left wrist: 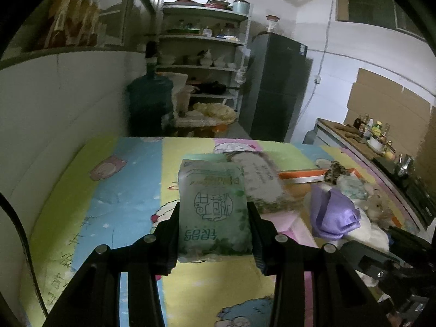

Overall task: Organize soft objects
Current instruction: 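Carry the plush bear in the right tool and tissue packet in the left tool over the box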

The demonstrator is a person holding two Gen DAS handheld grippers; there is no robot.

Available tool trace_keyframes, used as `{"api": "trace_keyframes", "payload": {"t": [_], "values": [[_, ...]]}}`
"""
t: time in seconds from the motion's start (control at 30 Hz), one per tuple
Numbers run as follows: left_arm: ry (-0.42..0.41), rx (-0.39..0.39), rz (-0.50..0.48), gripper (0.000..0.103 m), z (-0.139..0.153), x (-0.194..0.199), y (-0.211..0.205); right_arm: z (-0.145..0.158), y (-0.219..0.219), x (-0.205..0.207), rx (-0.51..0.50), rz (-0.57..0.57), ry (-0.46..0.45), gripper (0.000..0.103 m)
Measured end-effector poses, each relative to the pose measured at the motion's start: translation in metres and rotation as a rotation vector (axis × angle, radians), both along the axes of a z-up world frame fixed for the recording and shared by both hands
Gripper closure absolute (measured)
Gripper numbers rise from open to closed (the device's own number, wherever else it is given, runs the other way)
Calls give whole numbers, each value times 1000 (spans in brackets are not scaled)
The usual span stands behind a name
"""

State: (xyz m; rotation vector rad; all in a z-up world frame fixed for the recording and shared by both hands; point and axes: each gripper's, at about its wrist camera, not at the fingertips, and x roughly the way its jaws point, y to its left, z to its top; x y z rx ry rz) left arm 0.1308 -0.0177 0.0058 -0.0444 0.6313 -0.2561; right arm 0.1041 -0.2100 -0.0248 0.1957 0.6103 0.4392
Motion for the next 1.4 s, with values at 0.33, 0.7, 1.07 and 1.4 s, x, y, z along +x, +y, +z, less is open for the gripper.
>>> {"api": "trace_keyframes", "payload": {"t": [0.33, 0.7, 1.07, 1.4], "values": [[-30, -17, -103, 59, 11, -4, -48, 8, -50, -14, 25, -114, -30, 52], [-18, -39, -211, 59, 12, -1, -101, 7, -103, -29, 28, -246, -39, 52], [41, -58, -277, 59, -9, -1, -144, -3, -128, -34, 11, -300, -21, 52], [87, -29, -300, 59, -31, -6, -166, -15, -139, -32, 28, -315, 6, 52]]}}
